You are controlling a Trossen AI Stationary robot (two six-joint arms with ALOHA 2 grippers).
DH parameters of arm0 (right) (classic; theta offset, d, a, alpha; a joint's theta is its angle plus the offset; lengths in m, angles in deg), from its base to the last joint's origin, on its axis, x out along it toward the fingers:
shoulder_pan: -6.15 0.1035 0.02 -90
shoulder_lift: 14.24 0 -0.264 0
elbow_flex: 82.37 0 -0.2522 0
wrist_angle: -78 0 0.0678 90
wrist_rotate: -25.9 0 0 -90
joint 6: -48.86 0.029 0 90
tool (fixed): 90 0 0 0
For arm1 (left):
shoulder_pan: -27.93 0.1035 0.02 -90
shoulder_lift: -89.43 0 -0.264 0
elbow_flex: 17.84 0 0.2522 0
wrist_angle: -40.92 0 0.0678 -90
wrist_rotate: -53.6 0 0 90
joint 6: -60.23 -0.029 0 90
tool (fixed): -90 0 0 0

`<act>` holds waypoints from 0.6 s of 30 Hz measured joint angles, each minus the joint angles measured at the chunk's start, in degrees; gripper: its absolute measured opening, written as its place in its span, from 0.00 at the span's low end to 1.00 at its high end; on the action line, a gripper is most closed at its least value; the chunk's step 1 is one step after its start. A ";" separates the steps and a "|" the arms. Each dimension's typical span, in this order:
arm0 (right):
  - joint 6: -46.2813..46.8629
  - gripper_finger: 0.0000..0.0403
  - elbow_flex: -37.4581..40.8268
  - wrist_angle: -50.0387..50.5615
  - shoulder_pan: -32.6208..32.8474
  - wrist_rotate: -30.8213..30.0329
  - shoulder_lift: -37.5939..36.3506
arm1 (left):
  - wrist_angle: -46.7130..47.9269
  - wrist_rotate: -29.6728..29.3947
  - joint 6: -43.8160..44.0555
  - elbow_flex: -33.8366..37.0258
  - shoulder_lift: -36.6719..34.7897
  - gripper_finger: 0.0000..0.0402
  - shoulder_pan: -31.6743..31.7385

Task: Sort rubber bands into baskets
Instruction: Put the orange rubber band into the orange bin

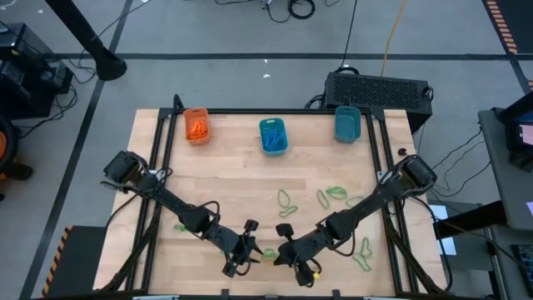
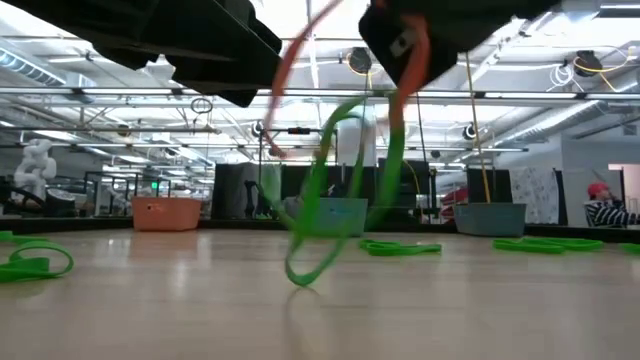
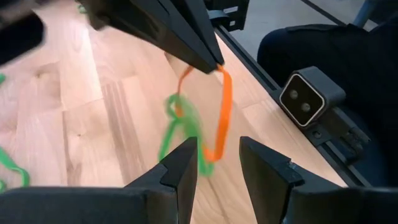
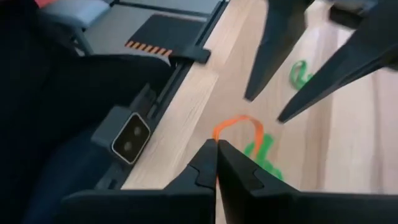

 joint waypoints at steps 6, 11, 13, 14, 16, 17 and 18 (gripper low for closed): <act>1.31 0.00 0.00 0.20 -0.81 0.29 -1.28 | 0.00 -0.01 -0.02 0.01 0.00 0.32 -0.28; 2.76 0.00 0.00 0.23 -1.55 2.68 -1.27 | -0.02 -0.04 -0.07 0.02 0.00 0.32 -0.28; 2.95 0.00 0.00 0.30 -1.79 2.77 -1.27 | -0.08 -0.08 -0.07 0.01 0.00 0.32 -0.28; 2.95 0.00 0.00 0.28 -1.94 2.77 -1.27 | -0.23 -0.15 -0.07 0.01 0.00 0.32 -0.28; 3.13 0.00 0.00 0.26 -2.26 2.77 -1.27 | -0.45 -0.23 -0.07 0.01 0.00 0.32 -0.28; 3.48 0.00 0.00 0.28 -2.47 2.77 -1.27 | -0.47 -0.40 -0.08 0.00 0.00 0.32 -0.28; 3.81 0.00 0.00 0.28 -2.61 2.81 -1.27 | -0.44 -1.07 -0.09 0.02 0.00 0.32 -0.28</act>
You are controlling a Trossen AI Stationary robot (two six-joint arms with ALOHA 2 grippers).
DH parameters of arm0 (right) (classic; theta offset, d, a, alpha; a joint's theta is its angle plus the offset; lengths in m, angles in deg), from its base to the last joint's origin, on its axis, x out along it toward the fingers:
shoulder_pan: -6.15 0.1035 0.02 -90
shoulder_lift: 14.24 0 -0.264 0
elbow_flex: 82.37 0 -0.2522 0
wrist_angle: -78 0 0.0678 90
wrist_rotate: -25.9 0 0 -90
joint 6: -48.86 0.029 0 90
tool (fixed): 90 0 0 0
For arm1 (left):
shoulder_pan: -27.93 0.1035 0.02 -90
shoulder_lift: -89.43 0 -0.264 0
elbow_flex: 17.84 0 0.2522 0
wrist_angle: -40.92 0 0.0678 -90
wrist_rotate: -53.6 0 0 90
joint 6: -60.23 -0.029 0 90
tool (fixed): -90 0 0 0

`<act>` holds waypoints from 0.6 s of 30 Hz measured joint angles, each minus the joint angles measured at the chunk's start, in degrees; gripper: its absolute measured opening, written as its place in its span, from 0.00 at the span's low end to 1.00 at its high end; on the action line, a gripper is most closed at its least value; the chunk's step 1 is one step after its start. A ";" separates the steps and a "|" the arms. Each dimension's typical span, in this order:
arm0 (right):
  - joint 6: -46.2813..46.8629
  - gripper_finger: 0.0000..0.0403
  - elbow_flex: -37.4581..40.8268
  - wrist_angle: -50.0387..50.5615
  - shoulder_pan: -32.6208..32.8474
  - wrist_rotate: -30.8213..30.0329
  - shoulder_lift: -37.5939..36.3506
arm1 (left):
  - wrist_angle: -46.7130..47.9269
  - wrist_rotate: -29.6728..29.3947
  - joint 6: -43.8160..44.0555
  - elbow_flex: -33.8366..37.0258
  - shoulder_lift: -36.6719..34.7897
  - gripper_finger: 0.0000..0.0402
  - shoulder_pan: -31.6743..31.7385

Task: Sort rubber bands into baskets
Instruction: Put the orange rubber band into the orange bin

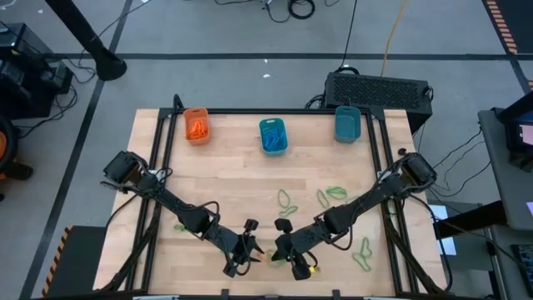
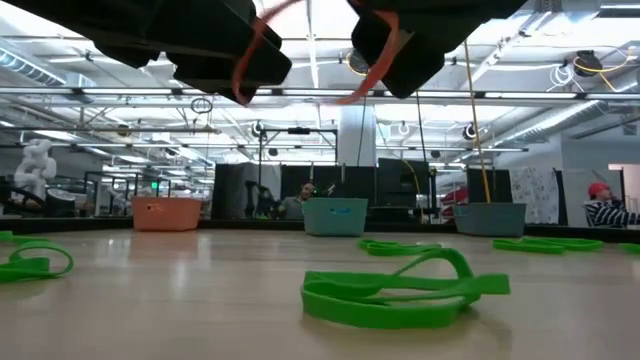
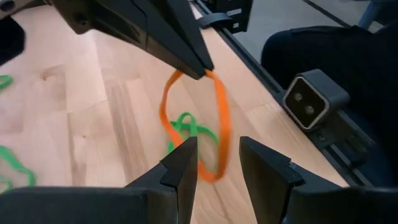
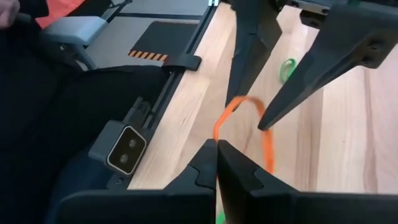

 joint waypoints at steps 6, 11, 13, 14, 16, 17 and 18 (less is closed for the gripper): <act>0.63 0.00 0.00 -0.01 -0.79 -0.02 0.00 | 0.02 -1.91 -0.05 0.00 0.00 0.32 0.00; 0.67 0.00 0.00 0.04 -1.06 -0.04 0.00 | 0.22 -1.93 -0.14 0.00 0.00 0.24 0.00; 0.67 0.00 0.00 0.08 -1.06 -0.02 0.00 | 0.60 -1.94 -0.86 0.00 0.00 0.15 0.00; 0.65 0.00 0.00 0.12 -1.04 -0.02 0.00 | 0.92 -1.95 -1.77 -0.01 0.00 0.10 -0.04; 0.65 0.00 0.00 0.13 -1.05 -0.04 0.00 | 1.50 -2.10 -3.16 0.00 0.00 0.03 -0.29; 0.65 0.01 0.00 0.19 -1.08 -0.07 0.00 | 1.52 -2.15 -3.42 0.00 0.00 0.02 -0.37; 0.65 0.02 0.00 0.40 -1.08 -0.11 0.00 | 1.49 -2.15 -3.45 0.00 0.00 0.02 -0.38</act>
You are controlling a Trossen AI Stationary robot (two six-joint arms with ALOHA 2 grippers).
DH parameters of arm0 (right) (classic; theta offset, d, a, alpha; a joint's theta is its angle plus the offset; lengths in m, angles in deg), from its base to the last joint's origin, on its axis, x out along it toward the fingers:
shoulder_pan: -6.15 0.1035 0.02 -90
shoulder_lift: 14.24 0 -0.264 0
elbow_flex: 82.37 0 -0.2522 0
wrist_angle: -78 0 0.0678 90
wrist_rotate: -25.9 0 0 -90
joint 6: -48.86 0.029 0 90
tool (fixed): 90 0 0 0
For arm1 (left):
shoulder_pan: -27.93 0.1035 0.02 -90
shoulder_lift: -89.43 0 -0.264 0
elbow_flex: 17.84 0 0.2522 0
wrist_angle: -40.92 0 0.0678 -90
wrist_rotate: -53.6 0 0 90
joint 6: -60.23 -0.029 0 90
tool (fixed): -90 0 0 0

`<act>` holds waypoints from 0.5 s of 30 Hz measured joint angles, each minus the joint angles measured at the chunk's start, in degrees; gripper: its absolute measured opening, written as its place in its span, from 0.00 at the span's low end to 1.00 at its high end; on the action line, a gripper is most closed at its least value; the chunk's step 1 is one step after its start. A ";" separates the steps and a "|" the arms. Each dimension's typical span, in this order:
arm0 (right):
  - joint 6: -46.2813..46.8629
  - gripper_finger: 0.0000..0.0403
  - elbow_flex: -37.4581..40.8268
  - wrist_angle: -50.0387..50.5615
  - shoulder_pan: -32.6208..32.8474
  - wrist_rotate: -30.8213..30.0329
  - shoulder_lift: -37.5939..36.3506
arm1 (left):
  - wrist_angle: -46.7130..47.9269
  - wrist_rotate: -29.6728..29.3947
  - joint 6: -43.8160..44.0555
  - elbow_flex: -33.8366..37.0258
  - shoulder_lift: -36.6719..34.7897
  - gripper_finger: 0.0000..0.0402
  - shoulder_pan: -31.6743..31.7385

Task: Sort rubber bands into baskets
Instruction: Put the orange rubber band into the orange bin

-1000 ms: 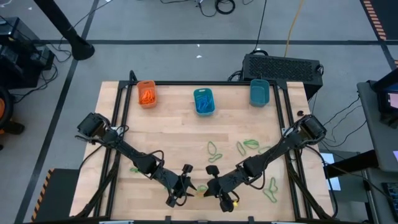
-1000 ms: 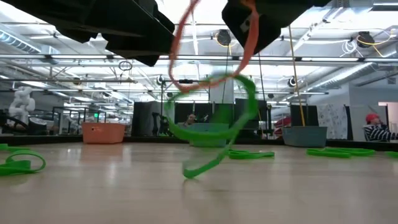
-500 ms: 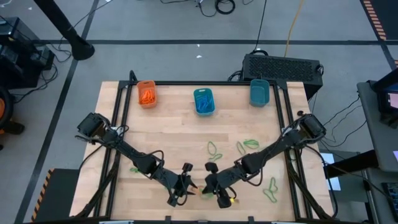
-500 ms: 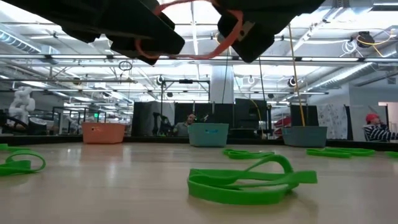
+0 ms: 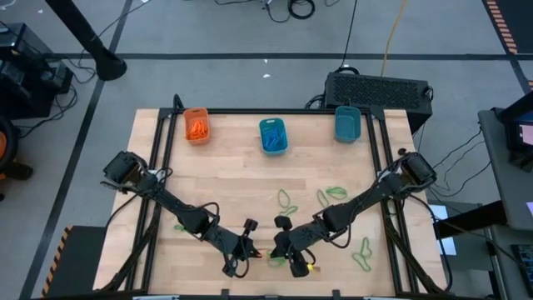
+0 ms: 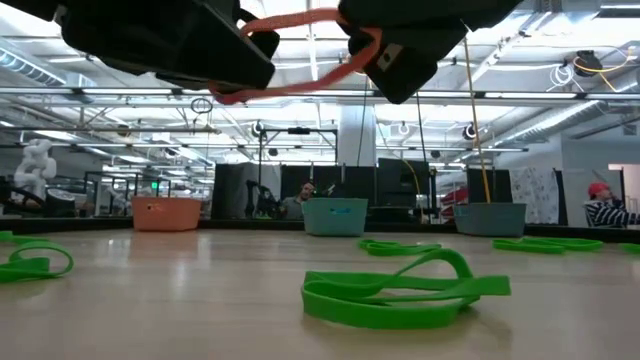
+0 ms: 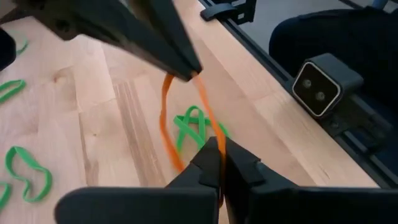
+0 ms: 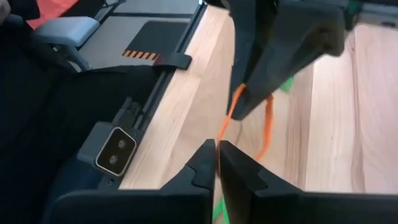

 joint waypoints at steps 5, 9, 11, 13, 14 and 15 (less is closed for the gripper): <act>-0.32 0.11 0.00 1.23 0.00 -0.33 0.00 | -0.04 -0.22 0.06 0.00 0.00 0.01 -0.01; -0.96 0.23 0.00 1.50 0.00 -0.72 0.02 | -0.09 -0.48 0.43 0.00 -0.01 0.01 0.01; -2.07 0.30 0.00 1.52 -0.02 -1.76 -0.10 | -0.07 -0.48 0.47 0.00 0.00 0.01 0.00; -3.94 0.36 0.00 1.49 -0.18 -1.87 -0.22 | 0.19 -0.48 0.50 0.00 0.00 0.00 -0.02; -4.70 0.39 0.00 1.63 -0.26 -1.85 -0.40 | 0.34 -0.48 0.50 0.00 -0.01 0.00 -0.02; -5.18 0.42 0.00 1.86 -0.31 -1.84 -0.55 | 0.63 -0.48 0.50 0.00 -0.09 0.00 -0.02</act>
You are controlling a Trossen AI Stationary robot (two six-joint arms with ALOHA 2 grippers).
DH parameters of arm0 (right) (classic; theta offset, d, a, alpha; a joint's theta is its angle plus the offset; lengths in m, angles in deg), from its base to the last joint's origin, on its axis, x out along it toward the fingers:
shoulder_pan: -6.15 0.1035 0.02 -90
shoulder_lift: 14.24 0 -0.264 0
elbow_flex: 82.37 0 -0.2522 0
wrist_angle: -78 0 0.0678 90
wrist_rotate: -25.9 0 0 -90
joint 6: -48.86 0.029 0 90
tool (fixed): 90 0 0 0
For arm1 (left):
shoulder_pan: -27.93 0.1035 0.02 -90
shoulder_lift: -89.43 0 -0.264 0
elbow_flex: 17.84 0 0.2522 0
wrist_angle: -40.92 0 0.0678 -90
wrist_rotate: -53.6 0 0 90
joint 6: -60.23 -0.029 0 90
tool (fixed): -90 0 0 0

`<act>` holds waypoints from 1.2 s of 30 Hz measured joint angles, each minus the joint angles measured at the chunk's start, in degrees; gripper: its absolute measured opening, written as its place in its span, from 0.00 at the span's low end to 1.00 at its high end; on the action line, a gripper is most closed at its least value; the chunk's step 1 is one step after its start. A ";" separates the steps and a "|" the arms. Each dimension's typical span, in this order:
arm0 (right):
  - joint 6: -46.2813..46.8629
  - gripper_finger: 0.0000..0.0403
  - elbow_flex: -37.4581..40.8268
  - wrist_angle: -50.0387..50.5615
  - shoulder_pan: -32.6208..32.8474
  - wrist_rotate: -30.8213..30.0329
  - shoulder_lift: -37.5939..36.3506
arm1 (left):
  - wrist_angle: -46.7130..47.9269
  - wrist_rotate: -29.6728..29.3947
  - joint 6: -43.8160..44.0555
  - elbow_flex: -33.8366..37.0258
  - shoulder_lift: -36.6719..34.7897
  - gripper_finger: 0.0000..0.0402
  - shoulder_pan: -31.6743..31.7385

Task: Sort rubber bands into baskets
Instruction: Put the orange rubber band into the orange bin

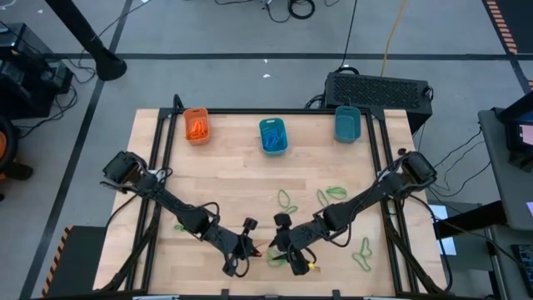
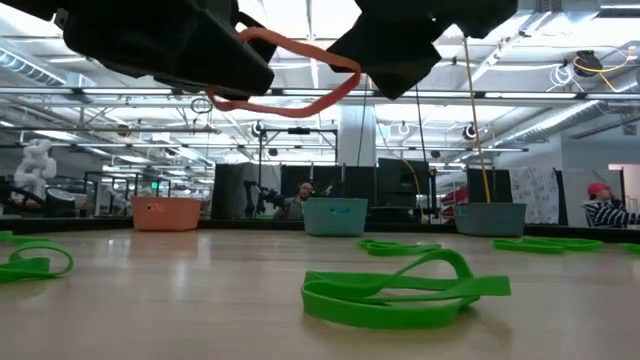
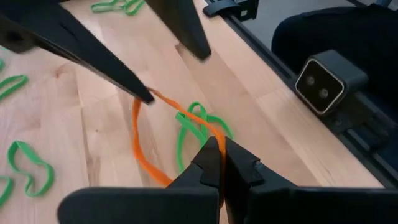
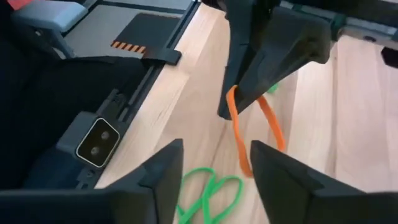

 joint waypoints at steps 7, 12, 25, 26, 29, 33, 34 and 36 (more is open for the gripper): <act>-1.62 0.52 -0.02 4.41 -0.13 -3.10 -0.13 | 16.82 -2.70 1.77 0.00 -7.77 0.00 1.19; -5.55 0.53 -0.02 6.38 -0.83 -8.77 -0.13 | 31.61 -6.90 1.51 0.00 -16.59 0.00 5.32; -13.64 0.53 1.73 6.04 -8.97 -8.36 -0.13 | 58.55 -7.55 -1.76 0.00 -34.48 0.00 30.96; -14.55 0.53 1.73 6.03 -9.61 -8.29 -0.13 | 59.35 -7.56 -2.46 0.00 -35.48 0.00 33.96; -17.16 0.53 1.73 6.12 -11.50 -6.98 -0.13 | 62.27 -7.89 -4.44 0.00 -37.41 0.00 44.17; -19.53 0.53 1.74 7.41 -14.10 -5.21 -0.19 | 64.21 -5.32 -7.74 0.00 -37.62 0.00 57.93; -20.07 0.53 1.79 8.37 -14.73 -5.26 -0.63 | 64.54 -4.32 -8.66 0.00 -37.26 0.00 61.35; -20.76 0.53 1.88 9.84 -16.05 -5.27 -1.81 | 64.48 -2.16 -9.76 0.00 -35.75 0.00 67.27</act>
